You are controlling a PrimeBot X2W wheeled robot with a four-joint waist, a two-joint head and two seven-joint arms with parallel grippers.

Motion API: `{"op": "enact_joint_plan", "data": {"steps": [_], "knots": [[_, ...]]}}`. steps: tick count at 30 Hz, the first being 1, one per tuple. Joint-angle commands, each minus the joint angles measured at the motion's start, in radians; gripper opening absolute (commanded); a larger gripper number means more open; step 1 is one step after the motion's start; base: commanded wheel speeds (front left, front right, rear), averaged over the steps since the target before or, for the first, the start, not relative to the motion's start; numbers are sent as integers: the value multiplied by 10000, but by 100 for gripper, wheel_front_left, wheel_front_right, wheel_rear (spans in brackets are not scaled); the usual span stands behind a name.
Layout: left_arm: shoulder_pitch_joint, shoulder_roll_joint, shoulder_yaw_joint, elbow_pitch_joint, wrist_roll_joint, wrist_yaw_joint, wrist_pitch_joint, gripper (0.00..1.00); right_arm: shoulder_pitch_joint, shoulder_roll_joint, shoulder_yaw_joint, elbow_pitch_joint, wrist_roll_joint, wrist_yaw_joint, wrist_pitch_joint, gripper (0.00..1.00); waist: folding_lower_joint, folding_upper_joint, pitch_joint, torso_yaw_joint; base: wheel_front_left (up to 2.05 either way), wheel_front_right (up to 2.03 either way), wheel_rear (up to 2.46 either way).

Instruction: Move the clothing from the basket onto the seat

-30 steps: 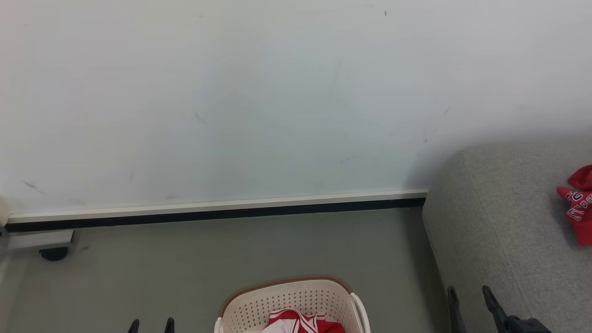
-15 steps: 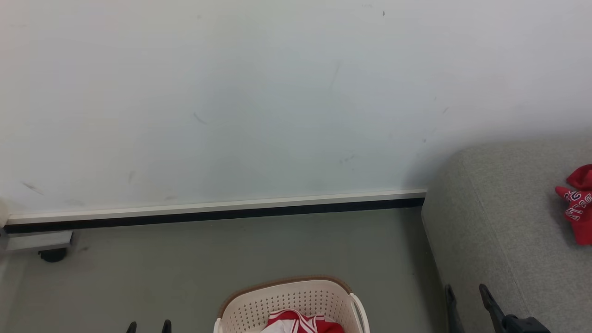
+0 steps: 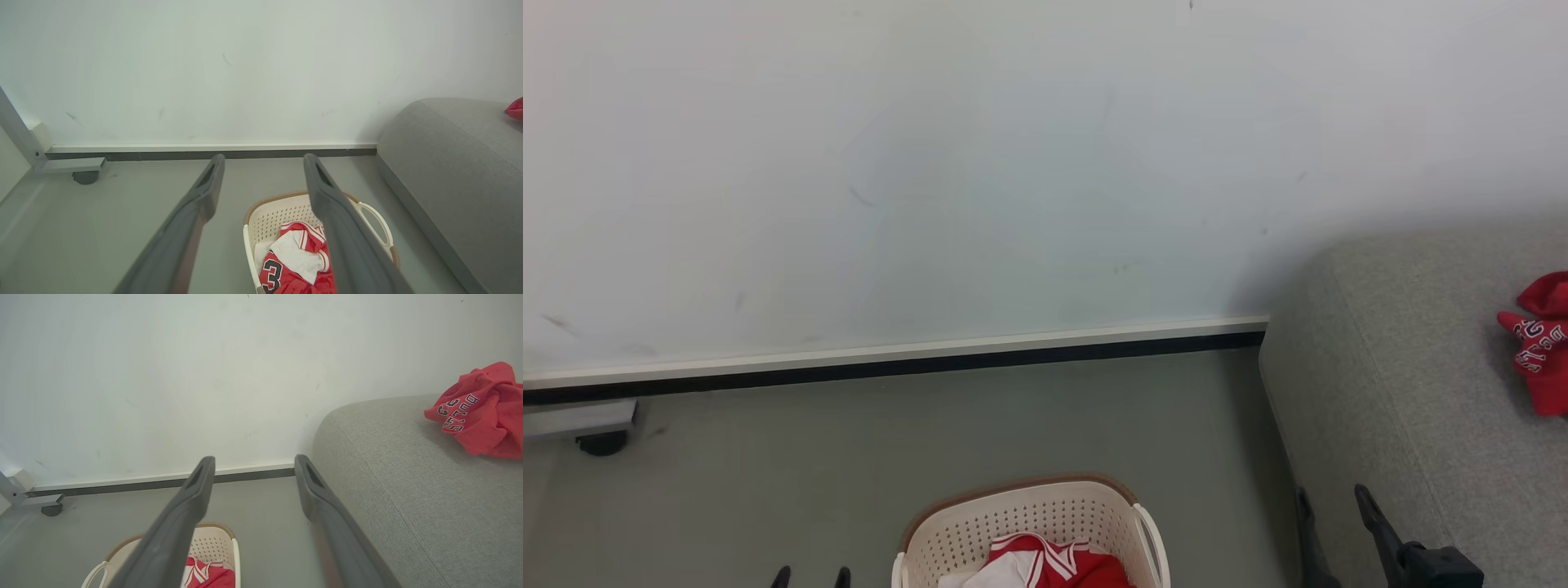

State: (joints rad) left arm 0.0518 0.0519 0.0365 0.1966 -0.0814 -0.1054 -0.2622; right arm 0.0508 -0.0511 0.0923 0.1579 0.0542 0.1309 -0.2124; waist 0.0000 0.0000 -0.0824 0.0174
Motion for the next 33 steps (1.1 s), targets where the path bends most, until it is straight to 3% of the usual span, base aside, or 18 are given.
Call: {"op": "enact_joint_plan", "data": {"steps": [1,10,20,27,33], "knots": [[-203,5,-99,184,124,-61,-42,100,-106,14,91,-76,78,-3,-28,100,0,0,173,-131,0,0,0],[-2306,188,-1677,2953,239,-220,42,100,-618,12,450,-945,-103,-3,-268,100,0,0,1819,-1170,0,0,0],[-5601,622,-3114,5235,-36,-235,1882,100,-1902,13,936,-1760,-162,-3,-455,100,0,0,4808,-2411,0,0,0],[-8062,620,-4844,6568,-374,-237,2909,100,-1983,26,632,-2612,125,-3,-528,100,0,0,6926,-2528,0,0,0],[-9503,502,-6134,7537,-602,-238,3612,100,-1802,20,445,-3503,341,-3,-533,100,0,0,8083,-2557,0,0,0]]}}
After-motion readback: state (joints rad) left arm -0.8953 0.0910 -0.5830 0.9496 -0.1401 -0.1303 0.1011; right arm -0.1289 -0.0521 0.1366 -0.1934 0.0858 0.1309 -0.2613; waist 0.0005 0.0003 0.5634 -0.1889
